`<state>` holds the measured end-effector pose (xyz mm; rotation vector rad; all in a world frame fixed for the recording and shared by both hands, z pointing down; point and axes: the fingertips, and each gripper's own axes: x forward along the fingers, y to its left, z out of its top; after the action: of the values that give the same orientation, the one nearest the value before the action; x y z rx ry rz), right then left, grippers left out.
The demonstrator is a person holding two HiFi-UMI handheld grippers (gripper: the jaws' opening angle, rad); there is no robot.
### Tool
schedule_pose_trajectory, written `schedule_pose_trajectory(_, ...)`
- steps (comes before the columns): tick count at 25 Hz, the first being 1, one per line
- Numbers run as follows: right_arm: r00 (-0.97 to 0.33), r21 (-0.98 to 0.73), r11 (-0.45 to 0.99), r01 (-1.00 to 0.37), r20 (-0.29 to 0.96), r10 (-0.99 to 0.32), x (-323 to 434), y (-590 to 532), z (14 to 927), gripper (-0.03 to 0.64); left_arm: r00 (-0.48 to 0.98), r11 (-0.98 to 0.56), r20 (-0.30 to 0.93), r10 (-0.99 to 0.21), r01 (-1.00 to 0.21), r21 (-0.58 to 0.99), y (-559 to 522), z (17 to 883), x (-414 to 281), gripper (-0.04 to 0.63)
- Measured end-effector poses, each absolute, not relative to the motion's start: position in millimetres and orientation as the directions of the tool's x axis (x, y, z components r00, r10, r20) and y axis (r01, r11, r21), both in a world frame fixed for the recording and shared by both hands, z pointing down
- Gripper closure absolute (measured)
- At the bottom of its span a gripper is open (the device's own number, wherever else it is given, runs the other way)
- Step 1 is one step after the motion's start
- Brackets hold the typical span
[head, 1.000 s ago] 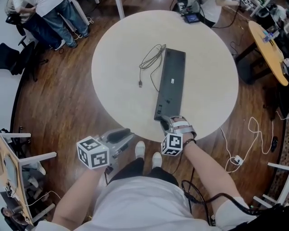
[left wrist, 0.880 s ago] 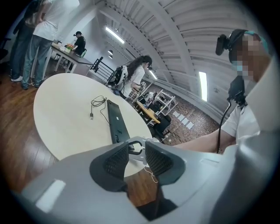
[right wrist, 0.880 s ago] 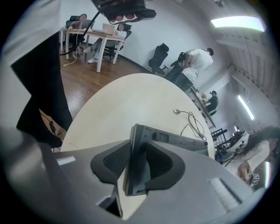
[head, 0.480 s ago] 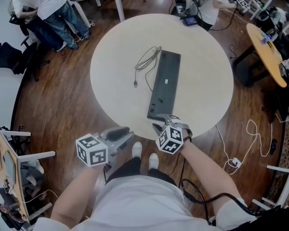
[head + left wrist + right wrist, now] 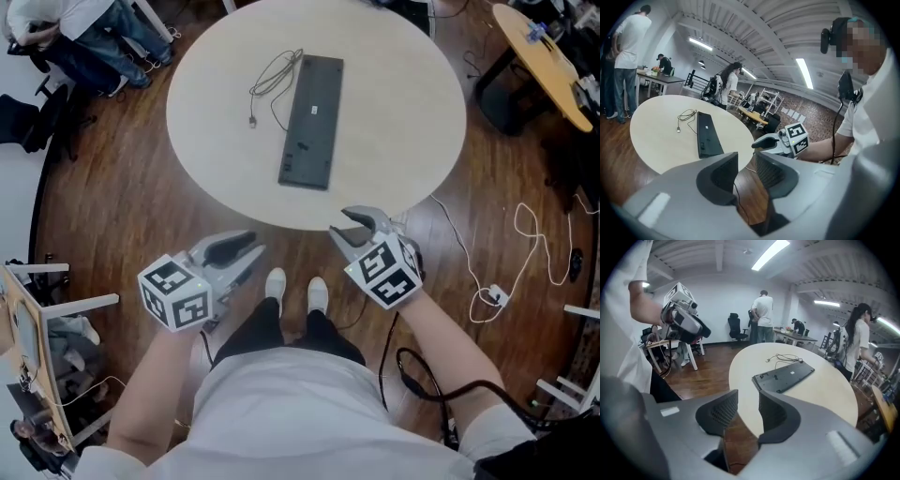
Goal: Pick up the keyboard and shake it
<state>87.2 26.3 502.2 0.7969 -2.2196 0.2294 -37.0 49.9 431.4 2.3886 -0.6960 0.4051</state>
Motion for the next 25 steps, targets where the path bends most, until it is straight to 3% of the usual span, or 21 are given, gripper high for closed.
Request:
schedule_pose_trajectory(11,-0.501,-0.027,0.625,-0.780,0.624,-0.600,120,123,446,0.476,0.872,-0.829,0.410,-0.267,-0.424,0.364,119,414,-26,0.483)
schedule_pose_trajectory(25,-0.493,-0.099,0.522,-0.847,0.515,-0.701,36,263,392,0.462,0.928,-0.874,0.298,-0.224,-0.327,0.359,242,404,-122,0.483)
